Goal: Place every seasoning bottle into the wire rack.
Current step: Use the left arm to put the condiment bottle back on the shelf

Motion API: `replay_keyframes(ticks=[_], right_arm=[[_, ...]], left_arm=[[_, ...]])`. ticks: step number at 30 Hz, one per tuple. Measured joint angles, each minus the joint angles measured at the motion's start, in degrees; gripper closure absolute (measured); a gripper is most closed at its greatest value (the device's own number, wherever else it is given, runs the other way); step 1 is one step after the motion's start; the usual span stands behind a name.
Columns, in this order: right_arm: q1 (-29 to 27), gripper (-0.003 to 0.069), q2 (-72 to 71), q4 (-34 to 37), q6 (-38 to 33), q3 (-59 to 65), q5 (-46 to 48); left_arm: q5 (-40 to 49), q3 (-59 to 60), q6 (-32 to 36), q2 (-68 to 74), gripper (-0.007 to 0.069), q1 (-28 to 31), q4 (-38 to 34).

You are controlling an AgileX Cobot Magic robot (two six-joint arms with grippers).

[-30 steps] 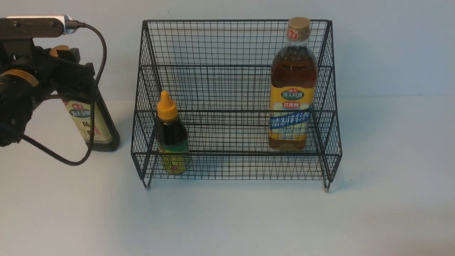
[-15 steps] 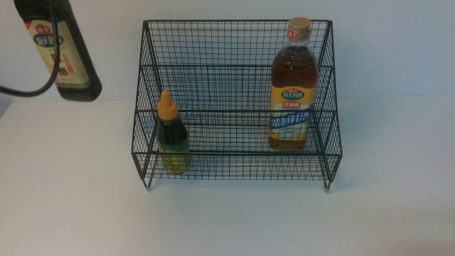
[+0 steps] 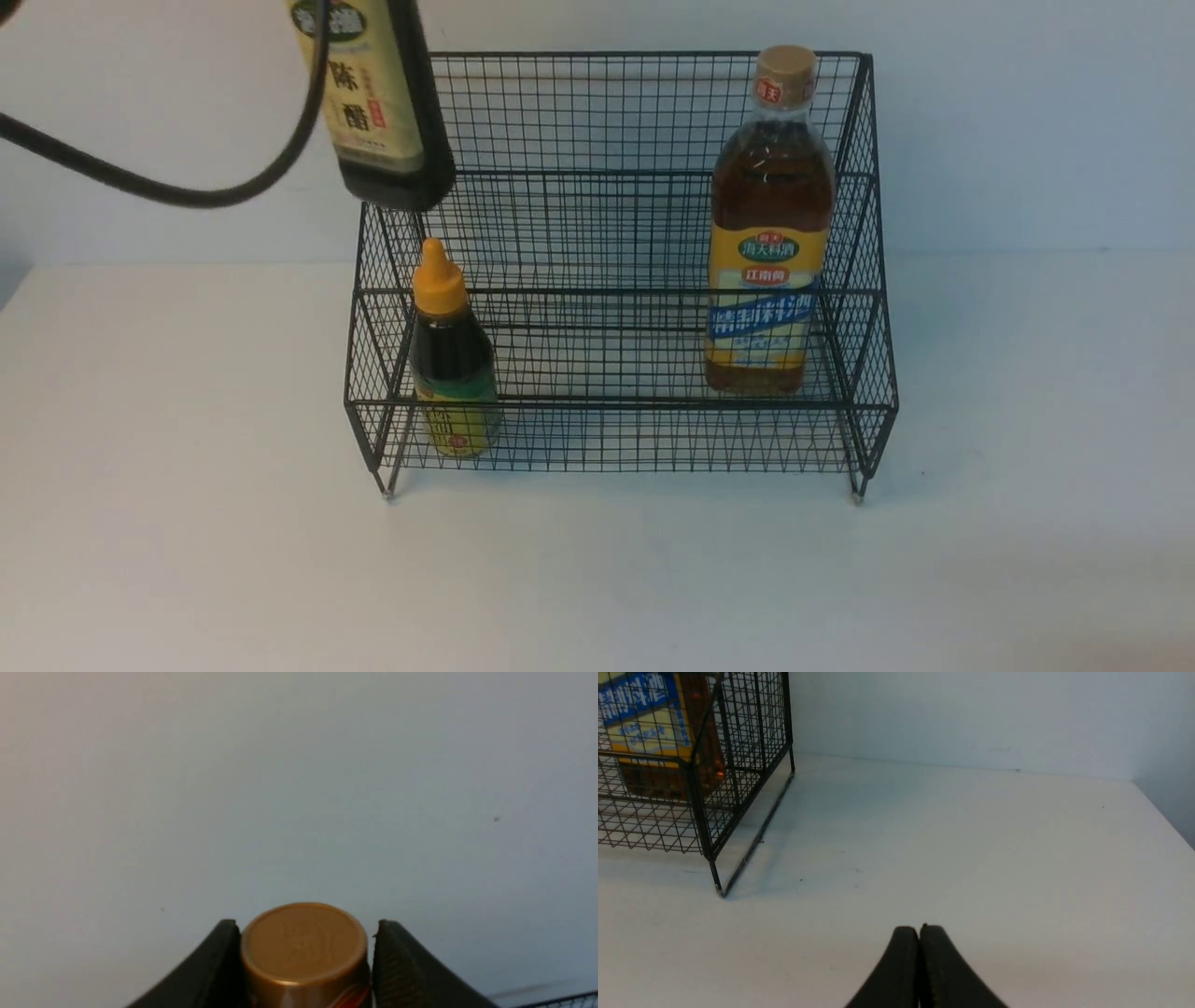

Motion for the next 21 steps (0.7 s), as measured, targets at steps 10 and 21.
replay_keyframes(ticks=[10,21], right_arm=[[0.0,0.0674,0.0,0.0,0.0,0.0,0.0],[0.0,0.0674,0.0,0.0,0.0,0.0,0.0]], left_arm=[[0.9,0.0,0.2,5.7,0.0298,-0.3,0.1],[7.1,0.0,0.2,8.6,0.0298,-0.3,-0.1]])
